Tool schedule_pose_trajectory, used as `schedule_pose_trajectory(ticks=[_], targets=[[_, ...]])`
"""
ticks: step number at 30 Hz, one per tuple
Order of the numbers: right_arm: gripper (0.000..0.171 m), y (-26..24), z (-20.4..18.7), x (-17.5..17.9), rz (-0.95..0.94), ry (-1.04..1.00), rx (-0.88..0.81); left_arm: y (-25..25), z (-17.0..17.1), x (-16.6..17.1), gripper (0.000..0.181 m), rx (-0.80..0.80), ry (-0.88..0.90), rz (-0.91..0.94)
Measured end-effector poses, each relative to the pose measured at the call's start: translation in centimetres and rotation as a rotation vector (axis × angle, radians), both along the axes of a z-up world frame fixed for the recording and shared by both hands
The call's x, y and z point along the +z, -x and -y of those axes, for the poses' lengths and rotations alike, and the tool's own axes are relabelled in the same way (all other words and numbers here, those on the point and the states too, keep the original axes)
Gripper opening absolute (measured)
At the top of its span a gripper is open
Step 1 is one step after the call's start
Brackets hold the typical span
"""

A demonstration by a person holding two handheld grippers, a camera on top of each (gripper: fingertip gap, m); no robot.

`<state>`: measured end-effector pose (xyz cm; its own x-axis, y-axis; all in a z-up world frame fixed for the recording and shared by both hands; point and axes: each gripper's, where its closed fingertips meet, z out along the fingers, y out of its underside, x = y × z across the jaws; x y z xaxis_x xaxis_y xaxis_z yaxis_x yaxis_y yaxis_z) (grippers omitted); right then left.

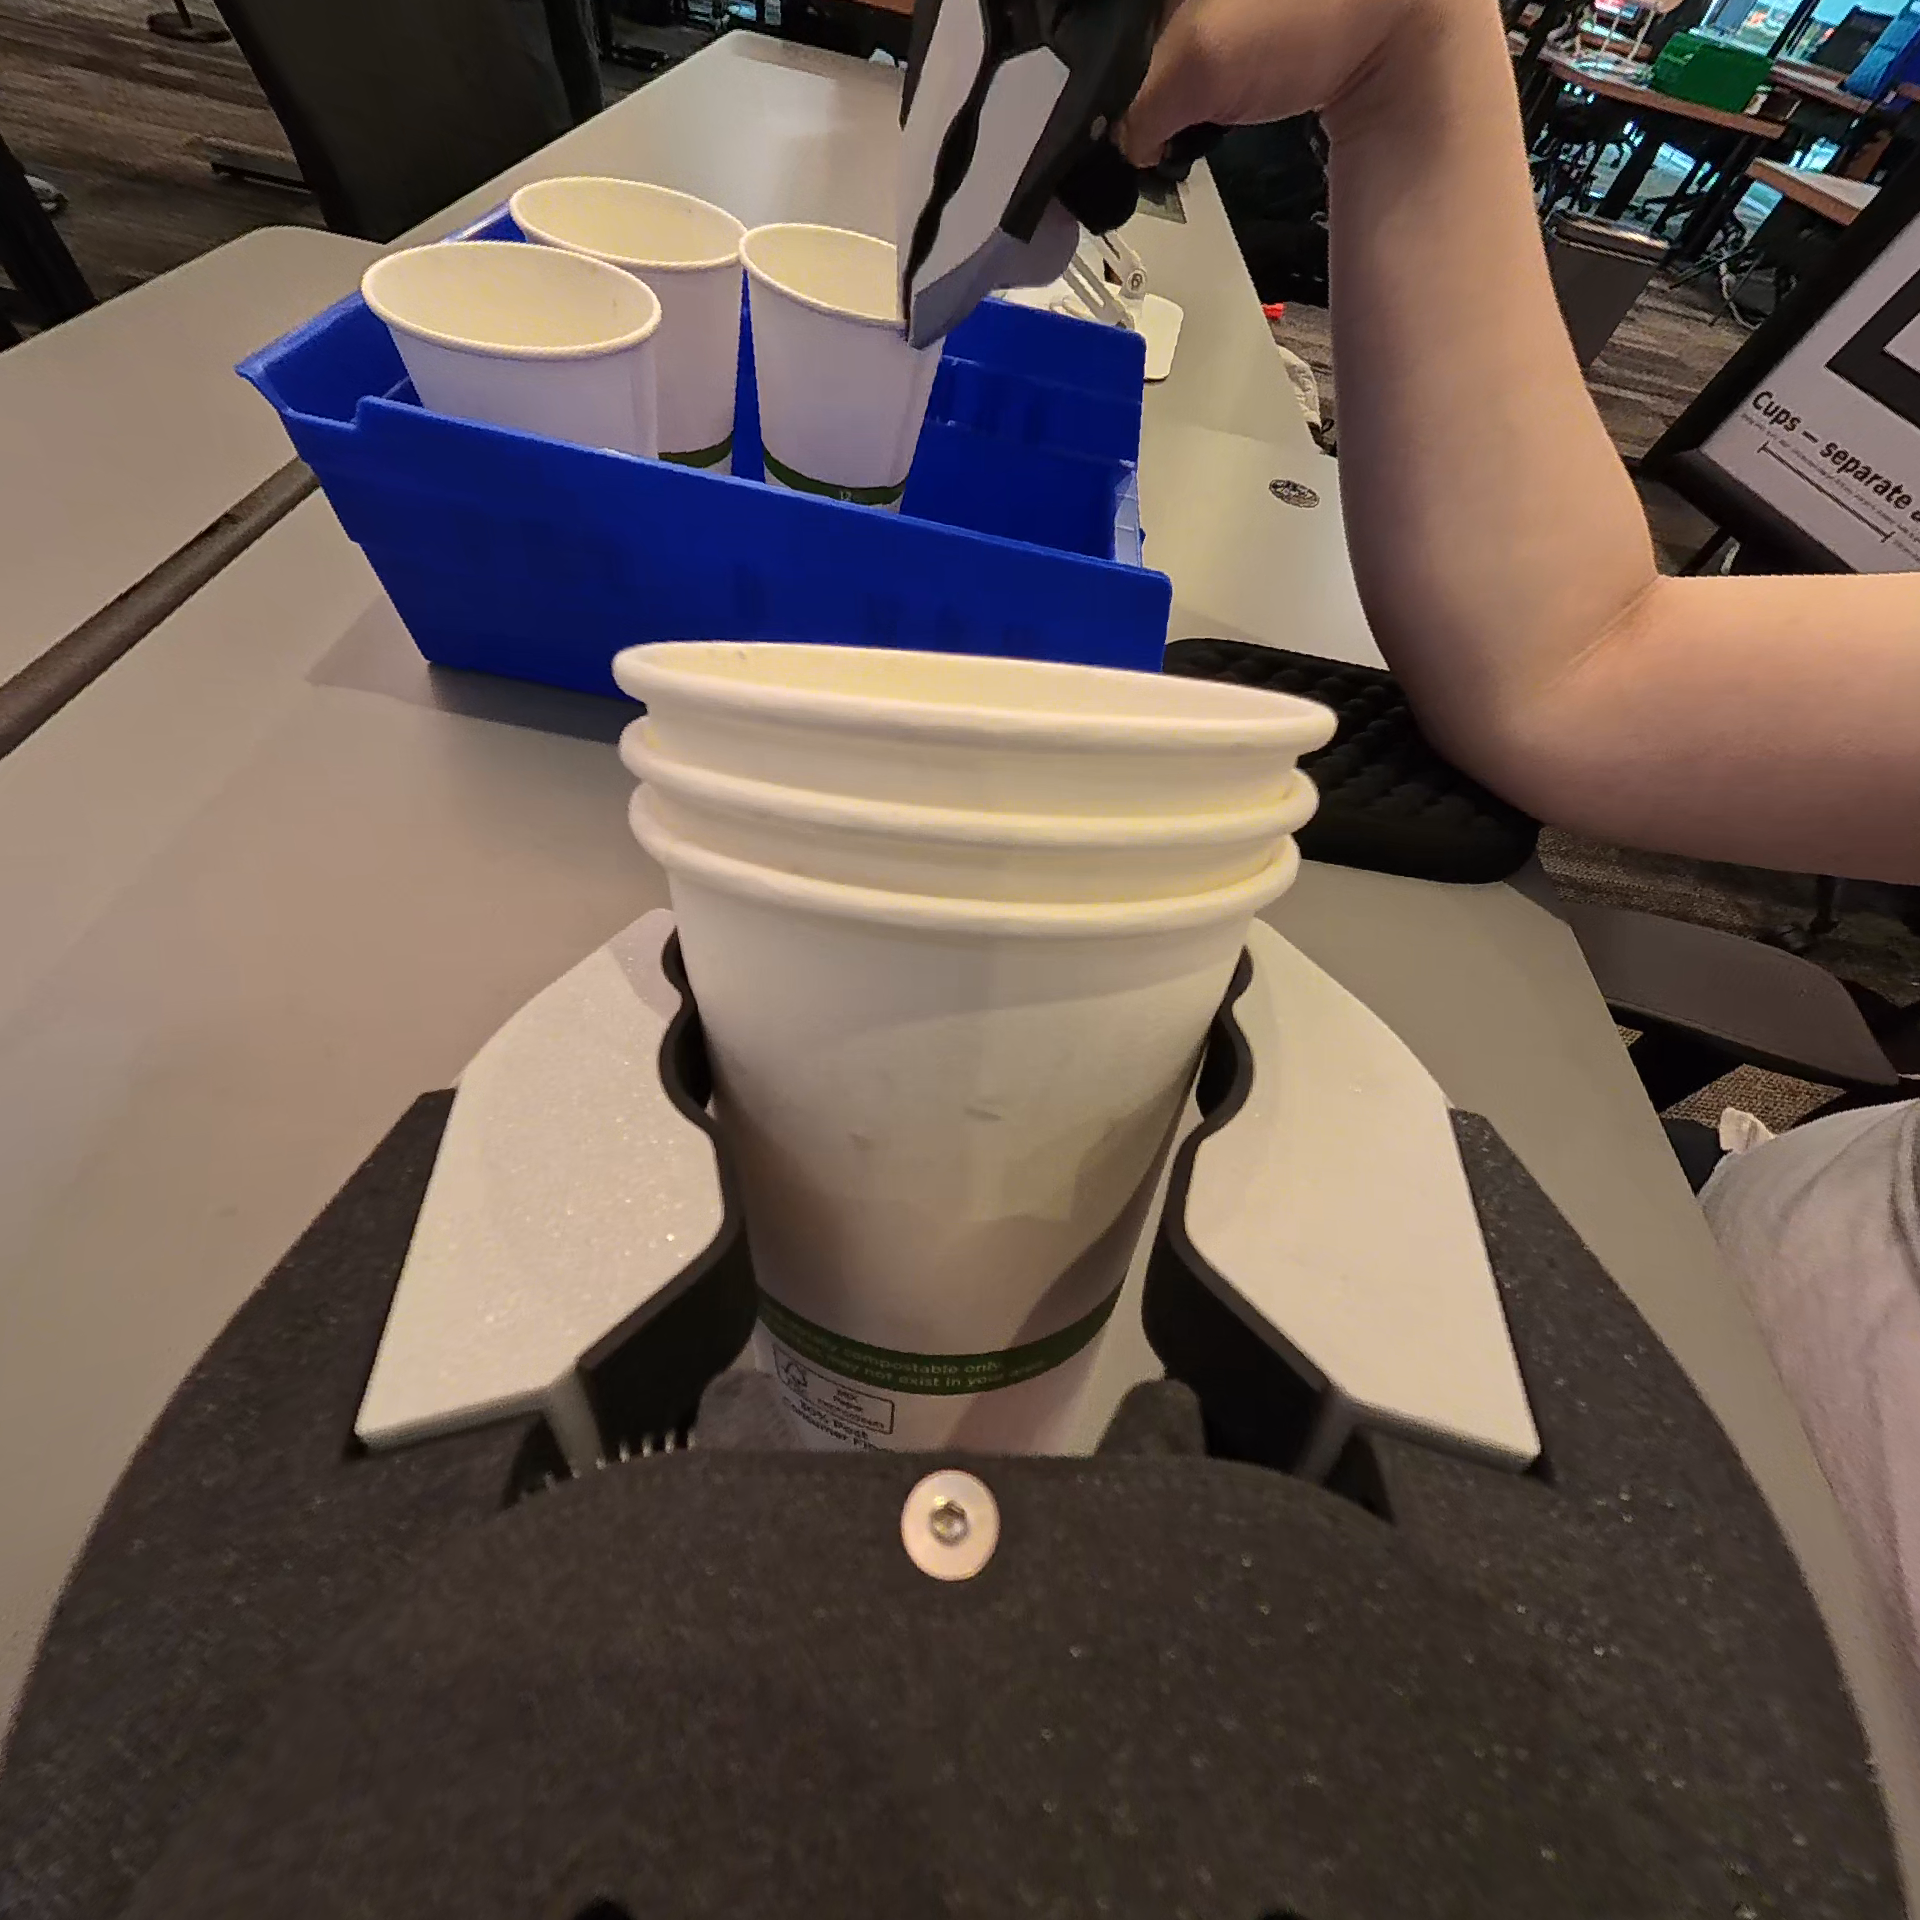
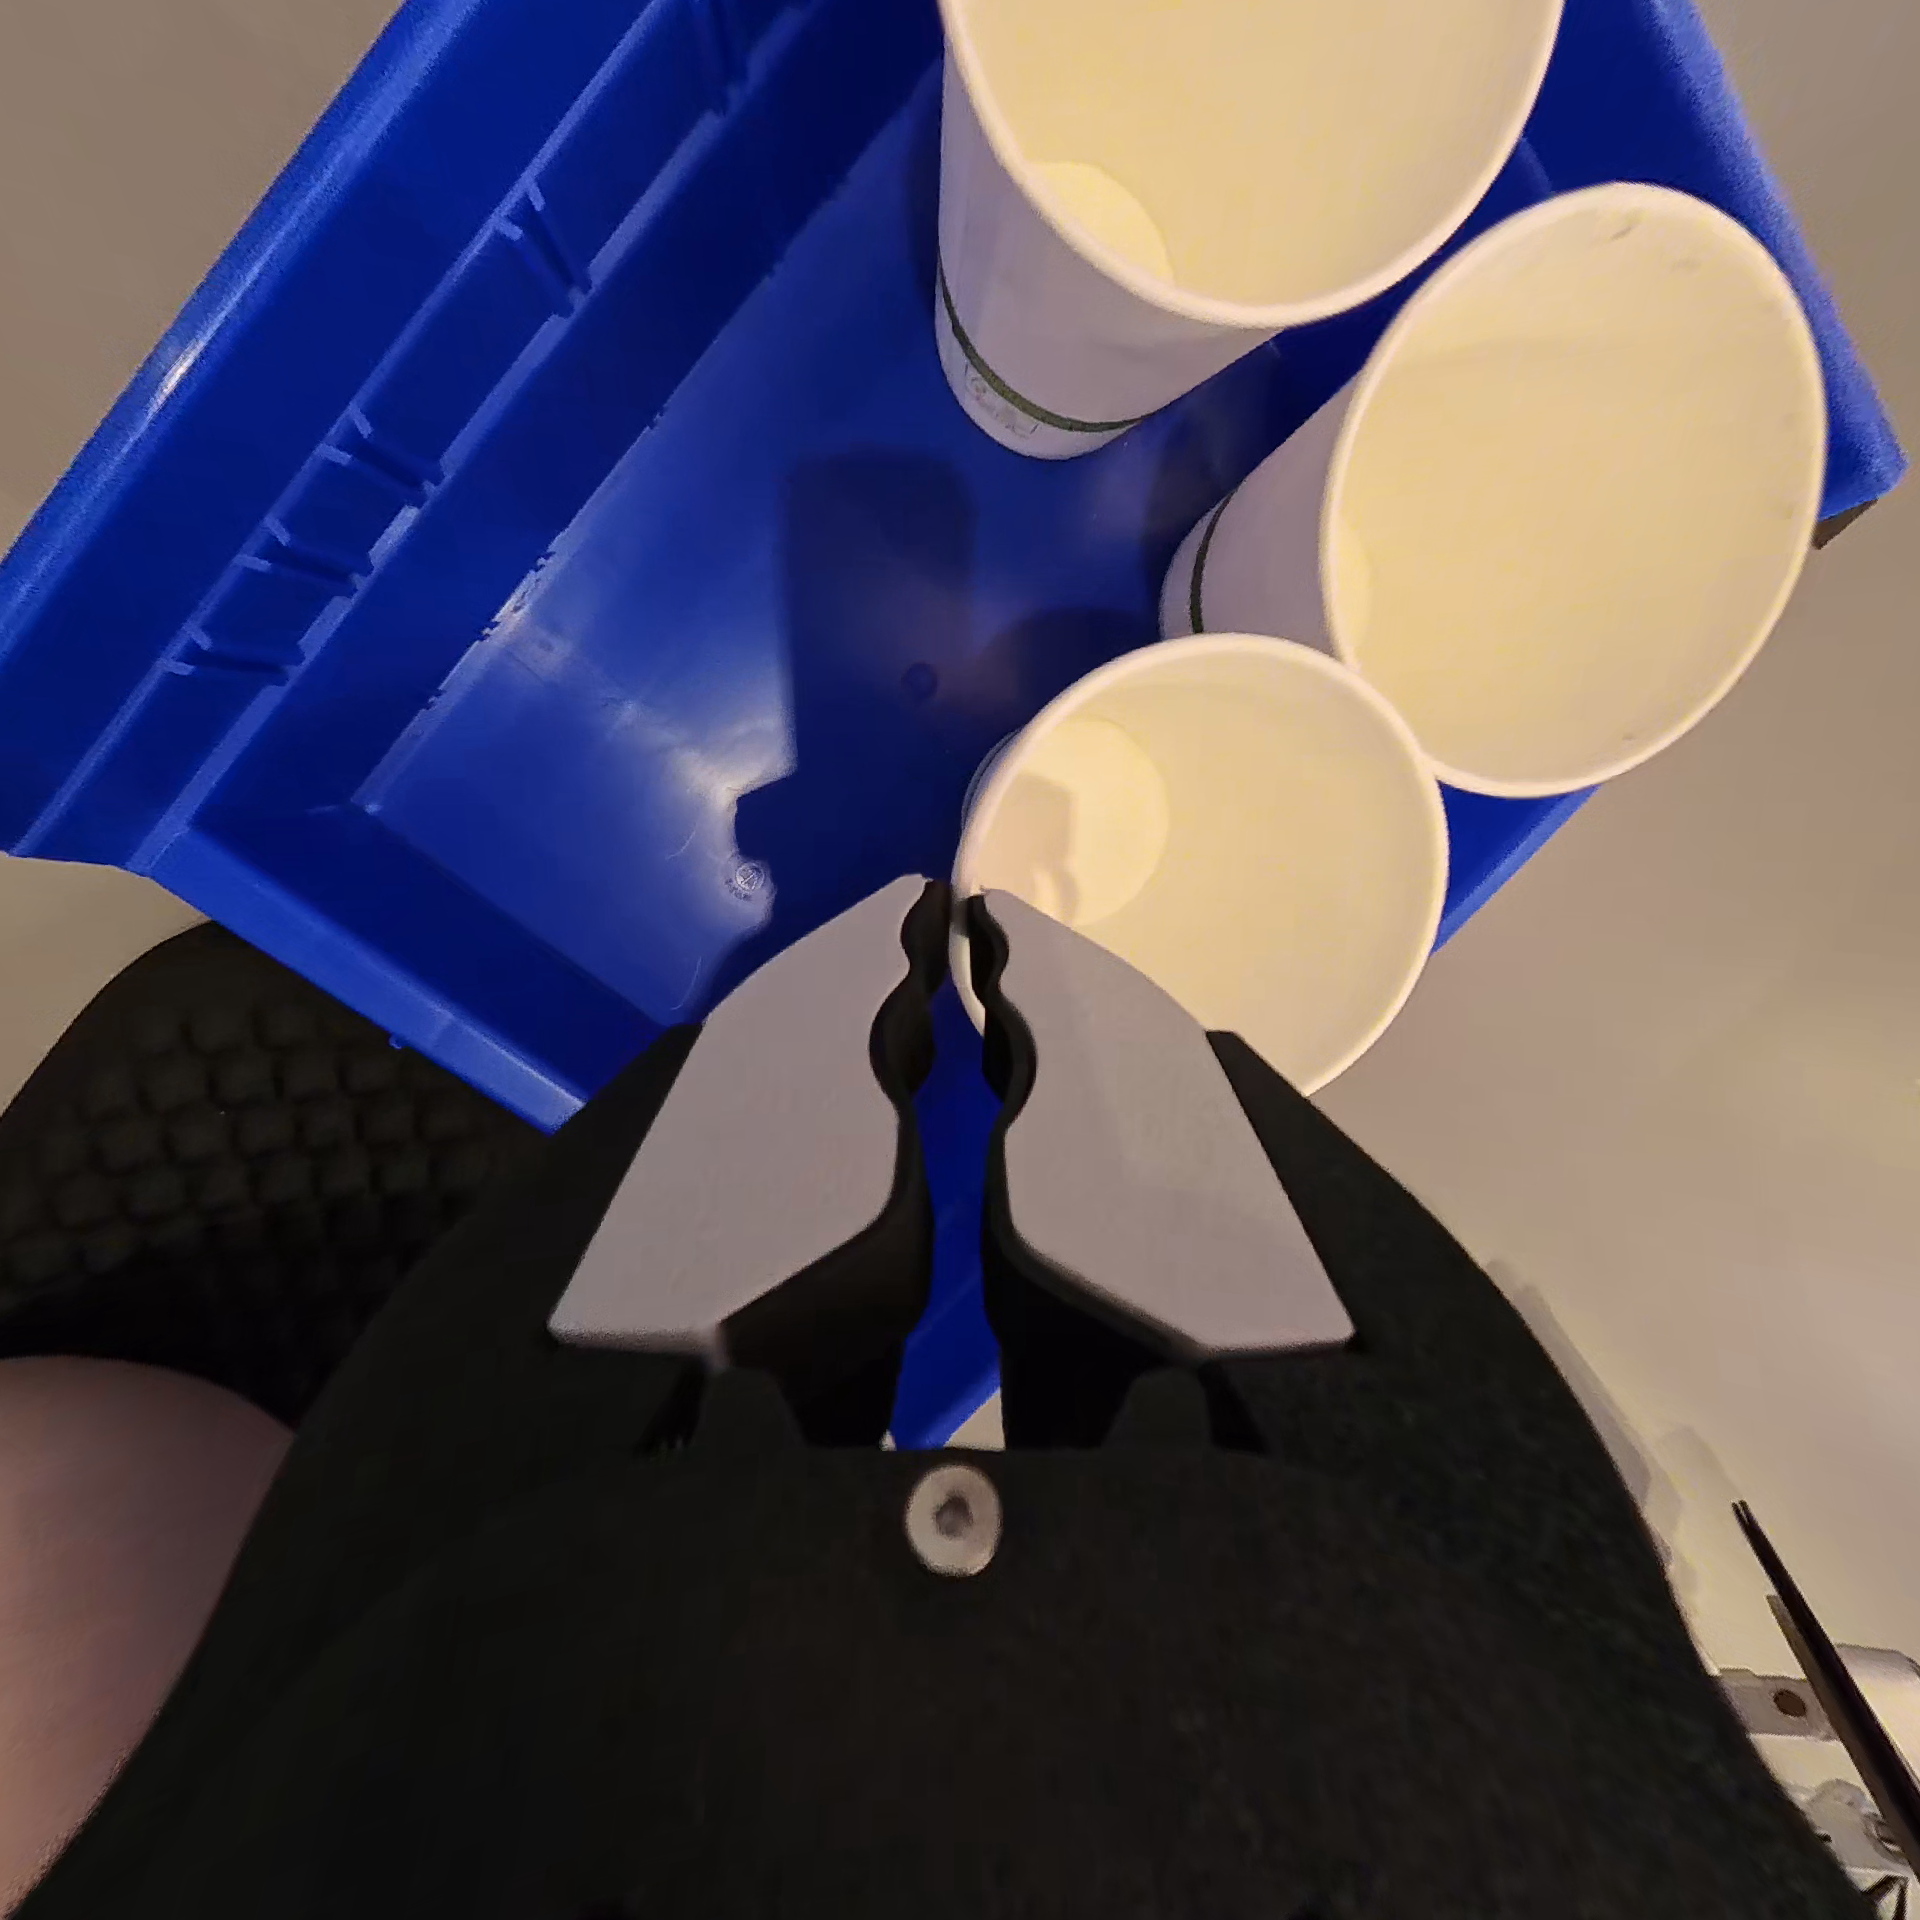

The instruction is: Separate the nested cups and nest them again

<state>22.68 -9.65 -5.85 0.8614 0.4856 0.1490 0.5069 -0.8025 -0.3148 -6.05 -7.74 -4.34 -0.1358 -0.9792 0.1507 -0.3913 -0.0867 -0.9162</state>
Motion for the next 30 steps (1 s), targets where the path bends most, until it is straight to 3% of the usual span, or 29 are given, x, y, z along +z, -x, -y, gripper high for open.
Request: schedule_pose_trajectory(ticks=[22, 26, 30], targets=[[0.005, -0.1, -0.4, -0.1, 0.0, -0.02, -0.003, 0.0, 0.2, 0.1, 0.094, -0.005, 0.002, 0.002], [0.018, -0.9, 0.0, -0.3, 0.033, -0.006, -0.033, 0.0, 0.2, 0.3, 0.094, -0.005, 0.002, 0.008], [0.024, 0.0, -0.4, 2.0, 0.017, -0.107, -0.026, 0.0, 0.2, 0.6, 0.094, -0.001, 0.006, 0.02]])
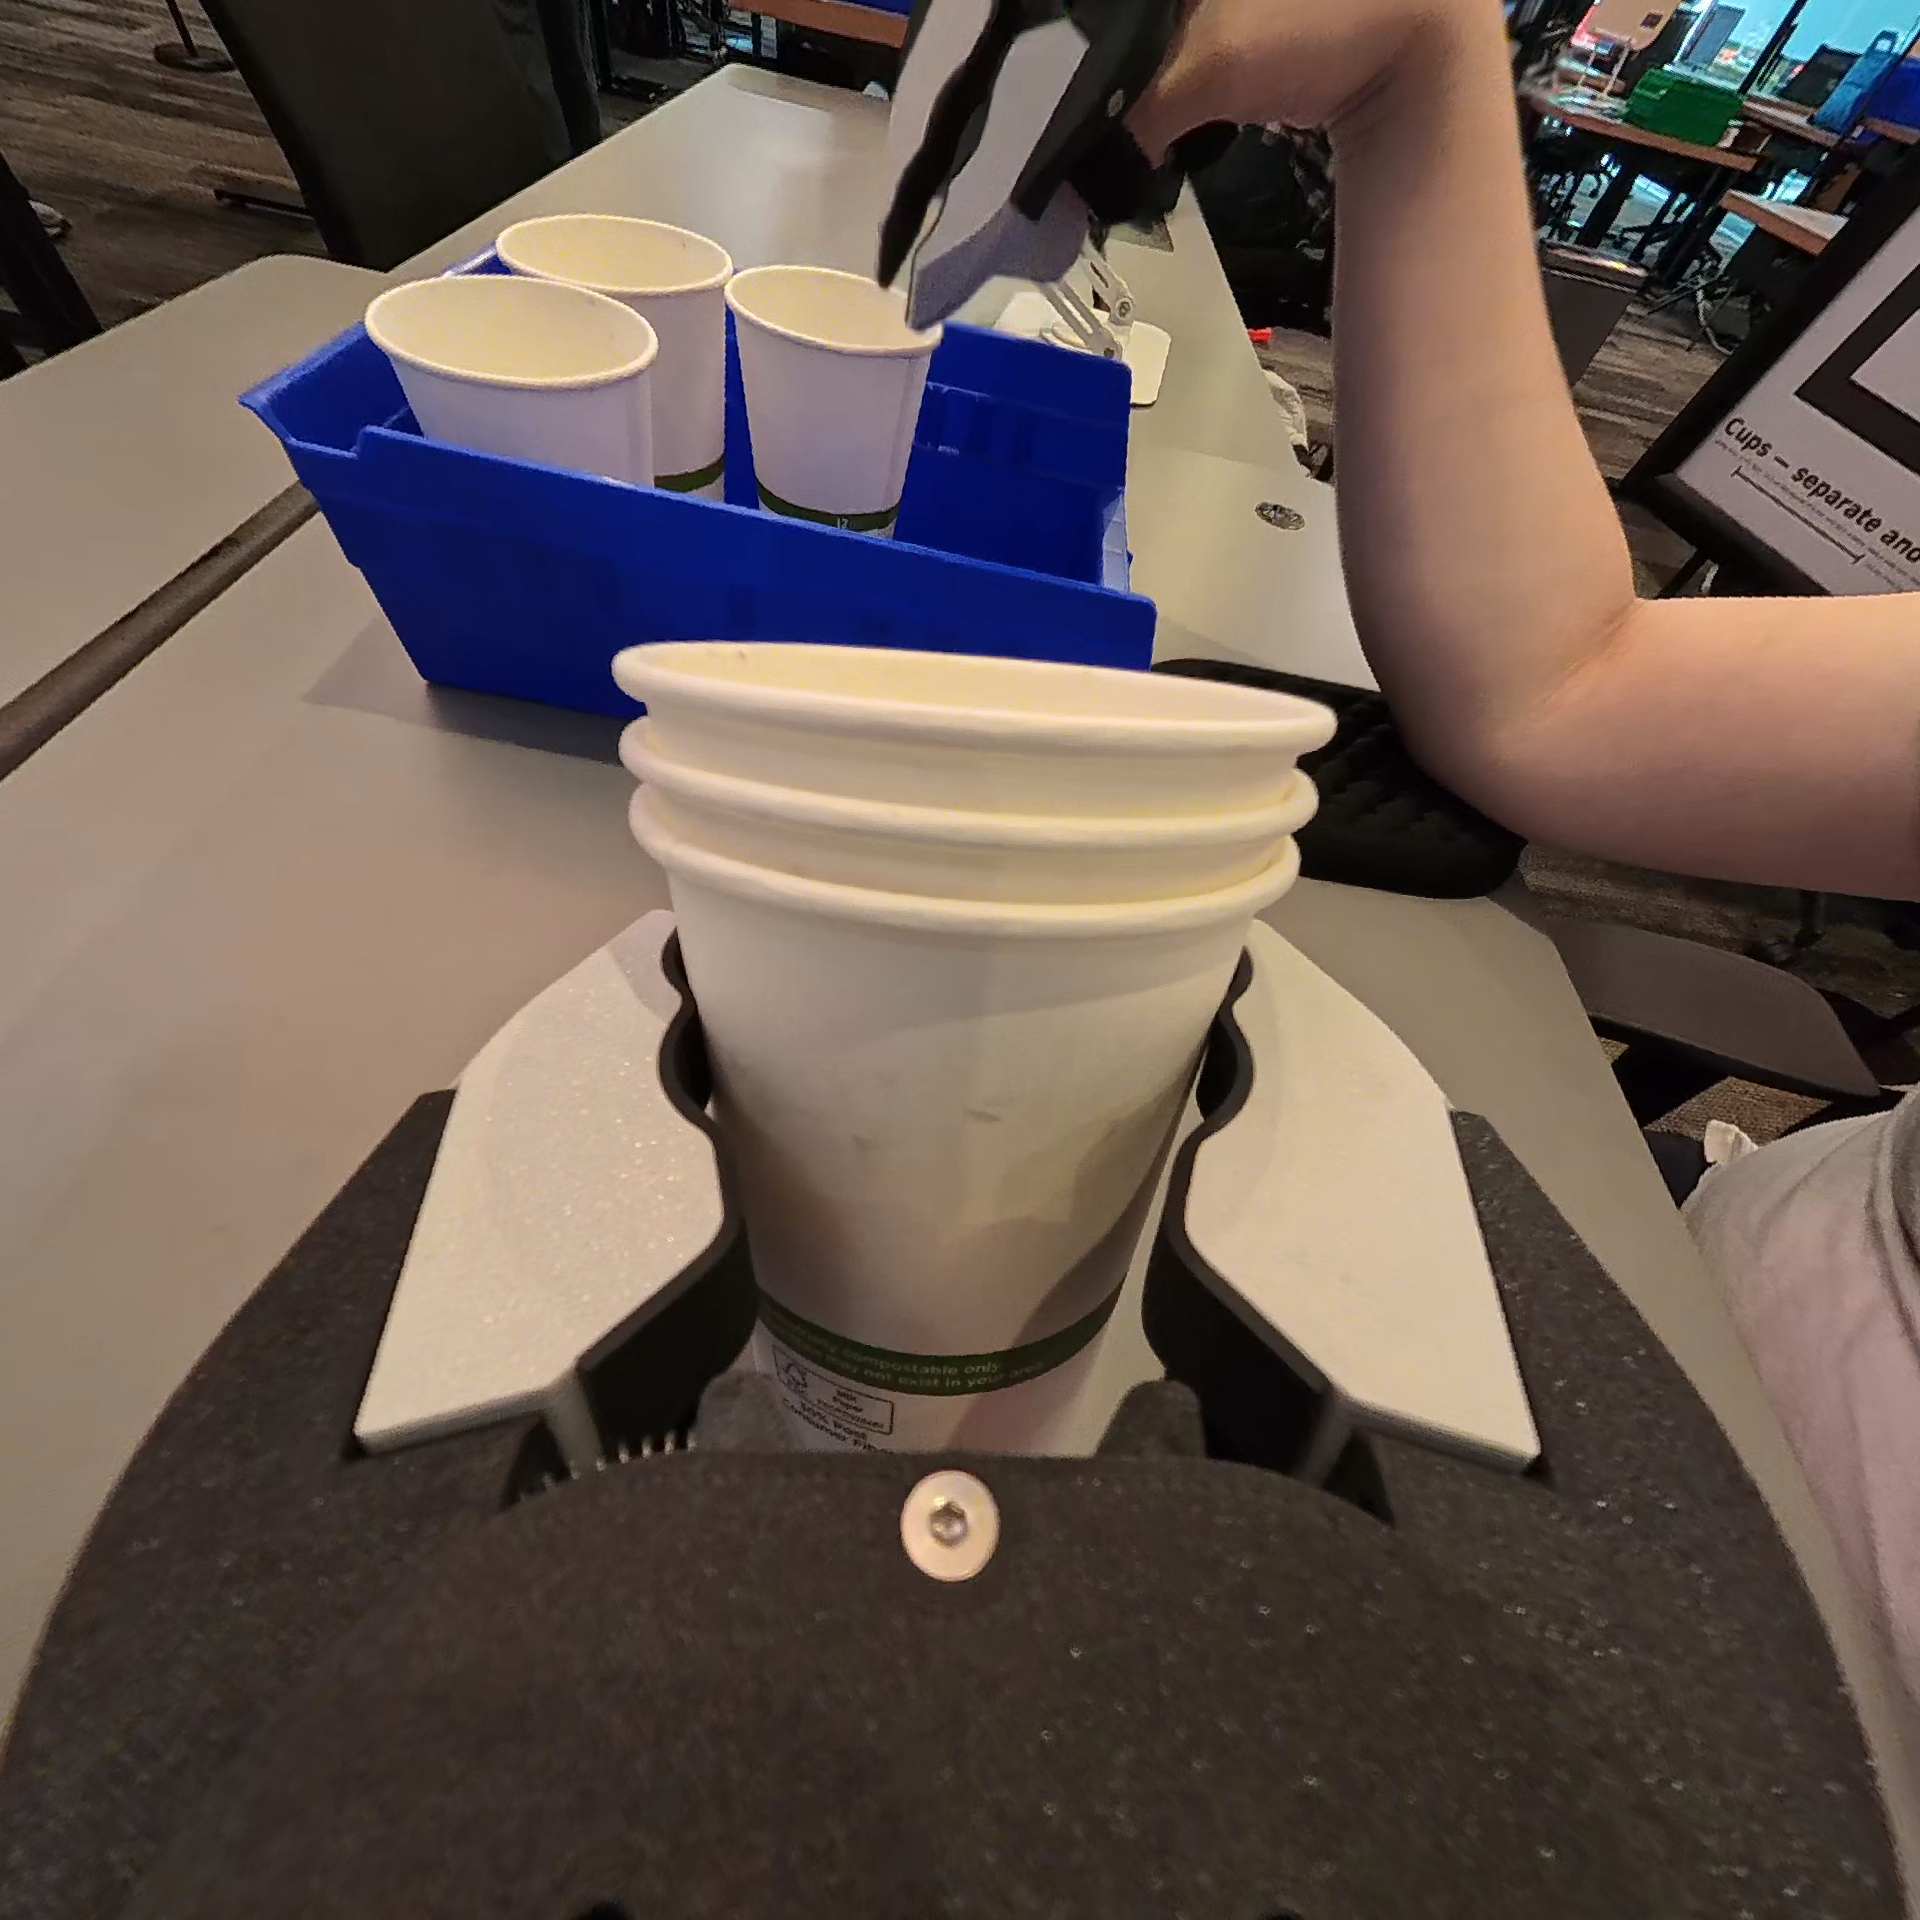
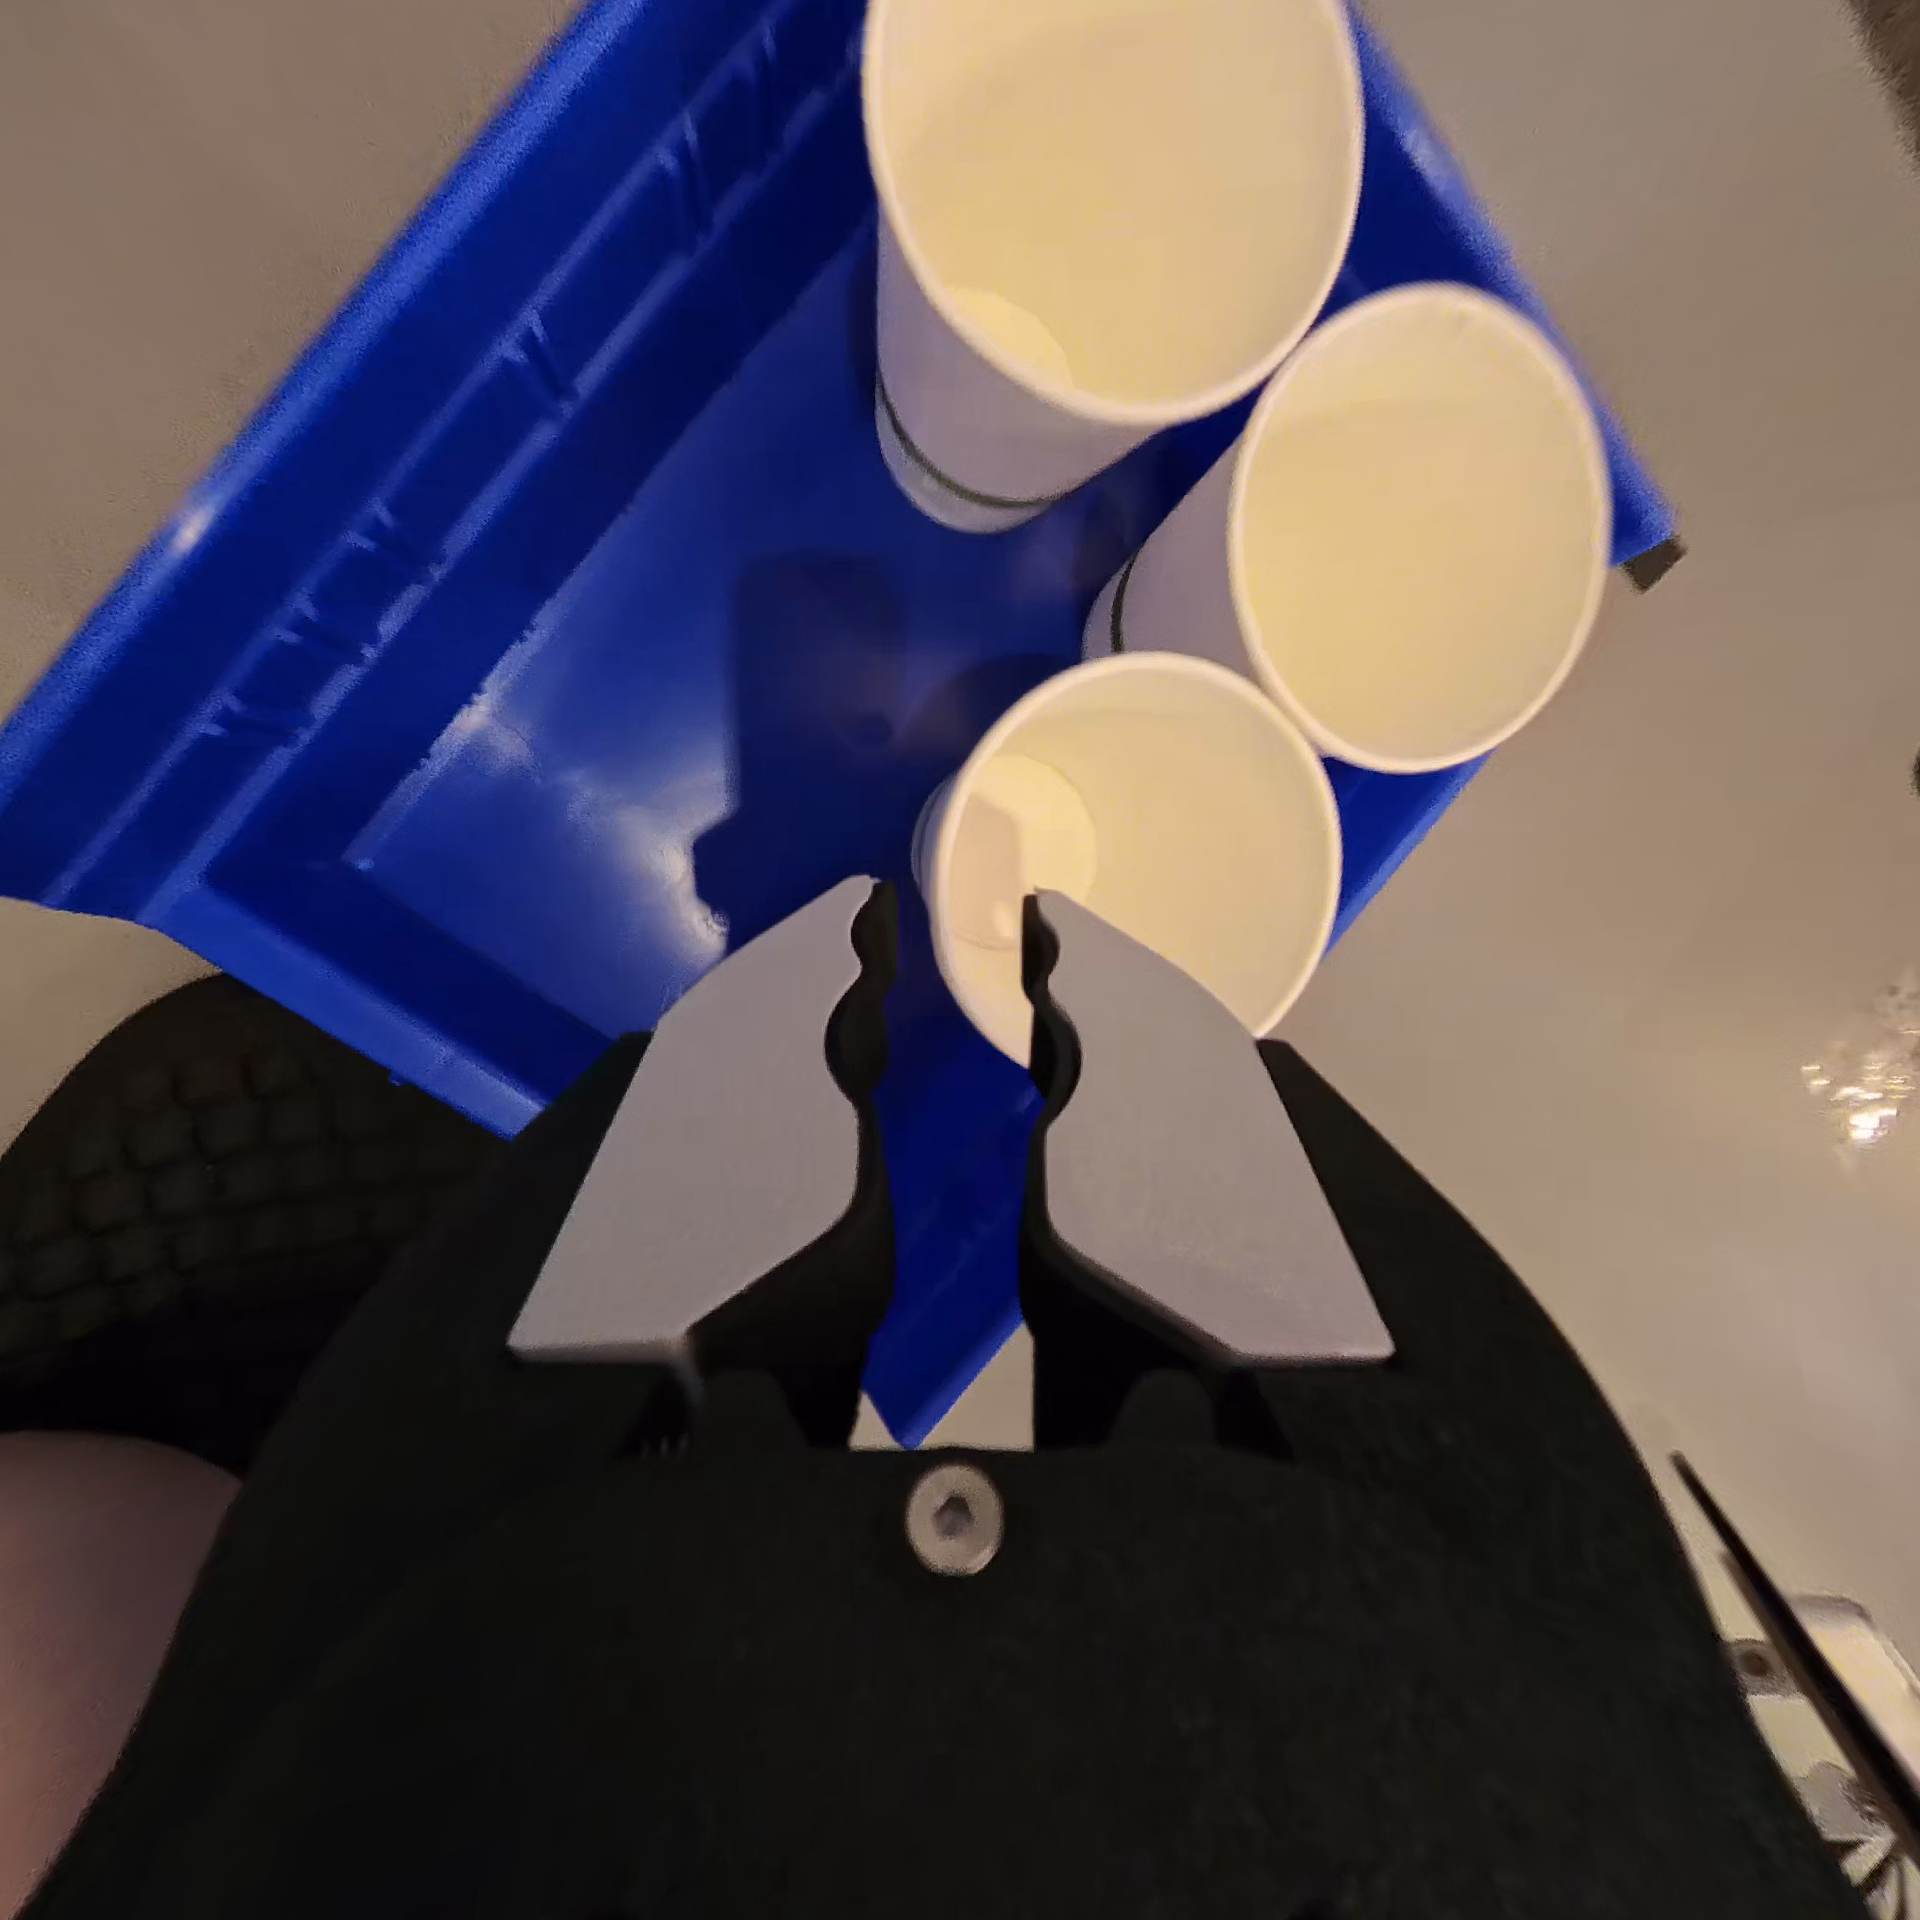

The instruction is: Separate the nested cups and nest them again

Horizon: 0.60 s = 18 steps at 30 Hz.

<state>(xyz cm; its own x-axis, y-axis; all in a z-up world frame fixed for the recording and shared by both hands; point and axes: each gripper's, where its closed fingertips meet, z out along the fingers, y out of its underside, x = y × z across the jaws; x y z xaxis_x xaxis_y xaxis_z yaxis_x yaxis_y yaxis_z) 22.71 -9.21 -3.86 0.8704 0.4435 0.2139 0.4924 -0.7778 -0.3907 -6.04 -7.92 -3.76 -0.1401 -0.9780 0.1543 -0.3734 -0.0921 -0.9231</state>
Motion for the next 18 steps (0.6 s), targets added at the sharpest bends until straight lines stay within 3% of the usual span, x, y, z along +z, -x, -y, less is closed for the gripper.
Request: schedule_pose_trajectory(ticks=[4, 9, 12, 18], targets=[[0.024, 4.4, -0.9, 4.8, 0.012, -0.205, 0.141, -0.1, 0.1, 0.3, 0.094, 0.002, -0.003, 0.009], [0.023, 18.9, 1.2, 9.7, -0.204, -0.367, 0.66, -0.2, 0.3, 0.5, 0.094, 0.013, -0.01, 0.007], [0.013, 25.9, 3.4, 10.0, -0.278, -0.361, 0.911, -0.3, 0.4, 0.6, 0.094, 0.013, -0.01, 0.005], [0.012, 29.6, 3.4, 7.6, -0.22, -0.267, 0.95, -0.2, 0.3, 0.6, 0.094, 0.013, -0.014, 0.006]])
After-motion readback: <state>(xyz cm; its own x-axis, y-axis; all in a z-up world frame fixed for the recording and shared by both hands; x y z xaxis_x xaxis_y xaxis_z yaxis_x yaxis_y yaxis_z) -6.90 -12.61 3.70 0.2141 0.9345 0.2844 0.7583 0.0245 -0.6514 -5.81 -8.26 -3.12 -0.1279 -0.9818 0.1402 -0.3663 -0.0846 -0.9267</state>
